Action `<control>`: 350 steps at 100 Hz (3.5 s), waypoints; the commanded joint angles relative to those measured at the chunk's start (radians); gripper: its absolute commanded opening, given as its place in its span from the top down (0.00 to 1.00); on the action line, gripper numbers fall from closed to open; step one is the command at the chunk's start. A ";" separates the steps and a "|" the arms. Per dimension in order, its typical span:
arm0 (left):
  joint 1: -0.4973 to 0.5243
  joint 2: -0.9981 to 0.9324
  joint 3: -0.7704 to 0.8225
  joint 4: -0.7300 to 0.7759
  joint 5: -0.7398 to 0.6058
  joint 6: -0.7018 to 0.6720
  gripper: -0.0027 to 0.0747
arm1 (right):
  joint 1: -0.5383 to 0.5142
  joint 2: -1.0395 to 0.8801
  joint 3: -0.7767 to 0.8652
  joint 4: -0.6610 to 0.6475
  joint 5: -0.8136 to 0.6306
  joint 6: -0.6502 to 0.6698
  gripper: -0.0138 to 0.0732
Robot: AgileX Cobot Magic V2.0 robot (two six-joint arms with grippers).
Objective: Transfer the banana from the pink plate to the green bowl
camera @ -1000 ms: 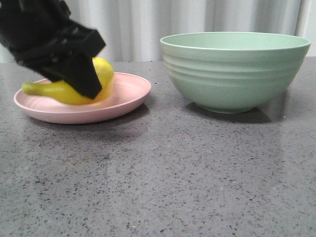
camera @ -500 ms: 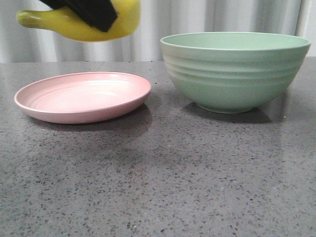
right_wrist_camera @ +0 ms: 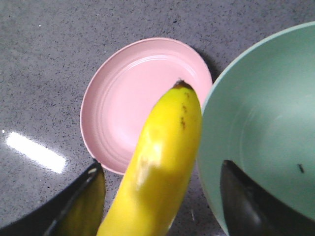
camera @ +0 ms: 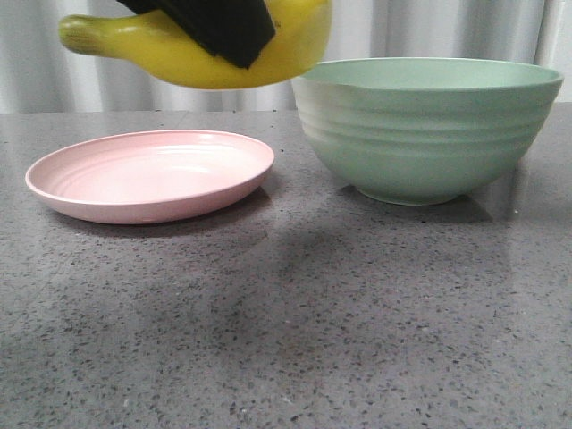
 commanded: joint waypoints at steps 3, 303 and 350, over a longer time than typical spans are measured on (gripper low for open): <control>-0.009 -0.034 -0.035 -0.020 -0.061 -0.002 0.99 | -0.001 0.000 -0.038 0.047 -0.068 -0.007 0.35; -0.009 -0.367 -0.008 0.008 -0.136 -0.084 0.99 | -0.291 -0.034 -0.108 -0.241 0.029 -0.096 0.93; -0.009 -0.774 0.337 0.093 -0.329 -0.084 0.99 | -0.291 -0.560 0.335 -0.241 -0.151 -0.124 0.93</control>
